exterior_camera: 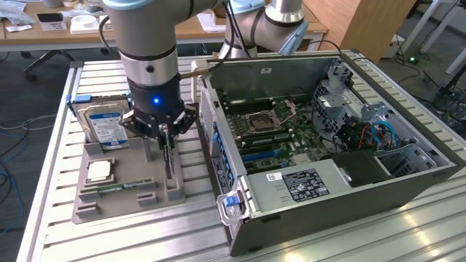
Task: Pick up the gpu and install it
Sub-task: 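Pick up the gpu and move the gpu toward the slot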
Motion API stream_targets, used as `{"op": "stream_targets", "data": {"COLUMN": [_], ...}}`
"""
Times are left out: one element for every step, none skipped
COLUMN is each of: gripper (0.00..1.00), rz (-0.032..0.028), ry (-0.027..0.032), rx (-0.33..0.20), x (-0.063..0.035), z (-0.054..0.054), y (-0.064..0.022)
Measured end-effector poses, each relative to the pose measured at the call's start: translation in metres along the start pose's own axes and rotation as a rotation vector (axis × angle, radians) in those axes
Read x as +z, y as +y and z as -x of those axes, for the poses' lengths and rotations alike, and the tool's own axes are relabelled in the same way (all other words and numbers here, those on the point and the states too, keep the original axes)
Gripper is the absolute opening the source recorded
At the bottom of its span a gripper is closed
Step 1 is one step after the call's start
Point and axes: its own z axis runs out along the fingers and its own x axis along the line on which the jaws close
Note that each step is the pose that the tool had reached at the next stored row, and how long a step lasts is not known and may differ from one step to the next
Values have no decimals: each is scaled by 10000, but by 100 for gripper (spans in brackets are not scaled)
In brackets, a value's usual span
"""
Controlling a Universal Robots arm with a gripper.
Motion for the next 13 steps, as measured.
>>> {"op": "stream_targets", "data": {"gripper": [26, 26, 26, 26, 26, 26, 26, 26, 26, 26, 26, 26, 26], "rz": [-1, 0, 1, 1, 1, 0, 1, 1, 2, 2, 2, 3, 3], "ry": [-4, -9, -13, -17, -21, -25, -30, -37, -43, -48, -53, -59, -65], "rx": [1, 1, 1, 0, 0, 0, 0, 0, 0, -1, -1, -1, -2], "x": [-41, -84, -125, -166, -207, -248, -288, -331, -370, -410, -450, -490, -530], "z": [1, 2, 3, 4, 5, 6, 7, 9, 10, 11, 12, 13, 14], "y": [2, 4, 5, 7, 9, 10, 12, 14, 15, 17, 18, 20, 22]}}
